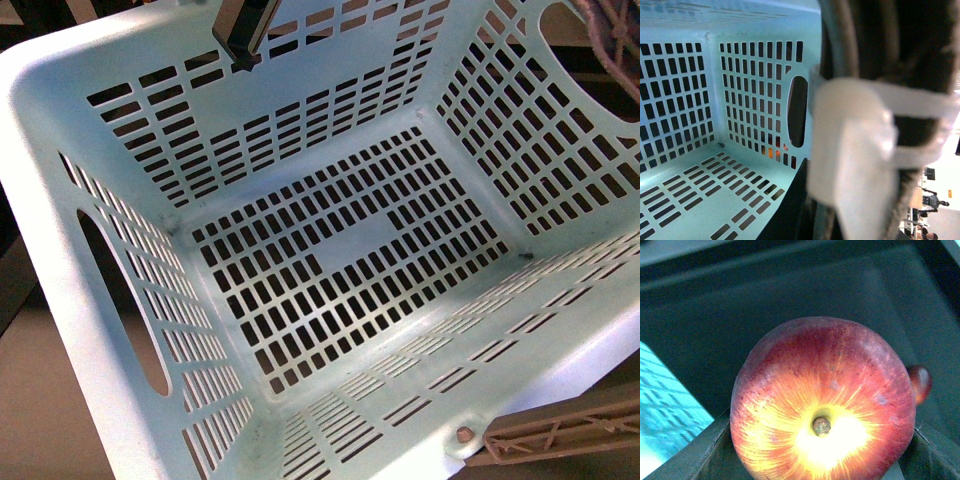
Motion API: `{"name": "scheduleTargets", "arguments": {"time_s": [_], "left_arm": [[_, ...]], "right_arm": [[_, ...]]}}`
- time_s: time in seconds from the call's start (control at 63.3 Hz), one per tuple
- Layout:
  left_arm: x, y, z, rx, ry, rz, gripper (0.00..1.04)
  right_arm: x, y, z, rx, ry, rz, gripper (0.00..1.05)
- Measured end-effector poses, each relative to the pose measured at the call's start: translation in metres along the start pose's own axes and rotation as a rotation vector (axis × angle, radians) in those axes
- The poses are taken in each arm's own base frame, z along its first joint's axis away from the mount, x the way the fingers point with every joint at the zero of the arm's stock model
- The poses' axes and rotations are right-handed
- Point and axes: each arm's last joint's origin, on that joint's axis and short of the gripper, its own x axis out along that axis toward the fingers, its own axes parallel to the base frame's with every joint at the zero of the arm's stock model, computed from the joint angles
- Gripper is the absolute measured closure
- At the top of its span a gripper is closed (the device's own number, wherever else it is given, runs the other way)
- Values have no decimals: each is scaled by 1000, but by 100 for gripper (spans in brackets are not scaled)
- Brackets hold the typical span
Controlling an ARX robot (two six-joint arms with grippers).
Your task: Pick apple with right arm and hold basket with left
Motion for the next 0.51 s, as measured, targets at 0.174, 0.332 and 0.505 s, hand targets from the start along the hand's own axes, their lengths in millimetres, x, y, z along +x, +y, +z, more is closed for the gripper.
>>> {"name": "scheduleTargets", "arguments": {"time_s": [0.174, 0.332, 0.505], "left_arm": [[0, 0, 0, 0, 0, 0, 98], [0, 0, 0, 0, 0, 0, 98], [0, 0, 0, 0, 0, 0, 98]], "right_arm": [[-29, 39, 29, 33, -122, 100, 31], [-43, 73, 29, 56, -152, 182, 31], [-44, 100, 8, 16, -105, 265, 31]]}}
